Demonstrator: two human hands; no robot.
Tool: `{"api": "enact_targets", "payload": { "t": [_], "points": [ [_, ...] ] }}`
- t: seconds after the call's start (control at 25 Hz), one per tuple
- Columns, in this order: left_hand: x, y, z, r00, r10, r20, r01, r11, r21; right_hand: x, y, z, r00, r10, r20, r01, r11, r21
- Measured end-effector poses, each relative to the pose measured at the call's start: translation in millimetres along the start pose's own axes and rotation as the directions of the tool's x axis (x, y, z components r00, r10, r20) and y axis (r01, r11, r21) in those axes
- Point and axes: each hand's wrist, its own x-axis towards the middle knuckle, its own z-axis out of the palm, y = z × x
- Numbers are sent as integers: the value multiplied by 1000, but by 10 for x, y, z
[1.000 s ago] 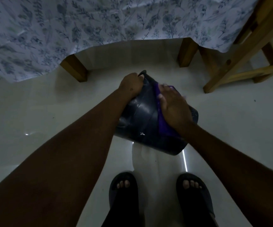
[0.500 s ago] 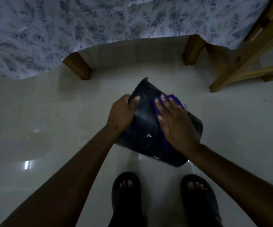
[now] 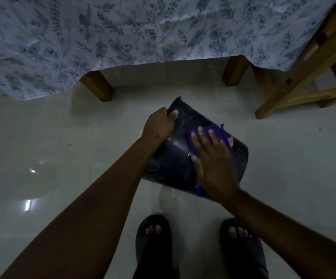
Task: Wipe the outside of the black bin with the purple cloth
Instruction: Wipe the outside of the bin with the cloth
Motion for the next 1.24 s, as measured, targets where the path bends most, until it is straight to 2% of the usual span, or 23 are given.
{"api": "enact_targets", "payload": {
  "t": [0.12,0.24,0.32,0.44,0.52,0.64,0.76,0.8,0.84,0.92,1.04,1.12,1.24],
  "points": [
    [14,-7,10,1000,25,-10,-25,1000,6,128,-72,60,1000,-10,-1,10,1000,22],
    [32,30,6,1000,-3,-8,3,1000,-19,654,95,-91,994,107,10,-107,984,145],
    [70,40,-4,1000,-31,-6,31,999,-22,625,223,-124,984,181,3,-178,964,196],
    [145,39,31,999,-54,7,53,998,29,93,13,-3,997,73,-21,-73,997,11],
    [210,123,22,999,-49,12,48,998,38,-25,-56,84,999,31,-17,-32,999,-30],
    [144,221,-50,999,31,24,-30,998,-55,451,153,-98,997,50,-59,-47,997,60],
    [-277,4,-21,995,101,-13,-102,989,-104,766,464,-226,983,182,21,-183,960,211],
    [-395,-55,-14,997,77,-22,-80,990,-118,701,446,-204,979,202,26,-204,960,191],
    [-422,-107,2,998,44,-38,-49,991,-123,547,361,-139,981,193,3,-192,975,110],
    [-334,-121,2,999,38,-32,-41,994,-100,103,124,-12,998,61,-16,-62,997,-38],
    [-265,-52,-4,994,105,-39,-108,990,-90,-68,127,-5,1000,-24,16,24,999,-21],
    [-275,-72,18,988,142,-60,-146,986,-81,300,246,-57,999,46,5,-46,998,34],
    [-274,-54,18,991,114,-76,-120,989,-84,736,454,-150,959,266,100,-283,914,290]
  ]
}}
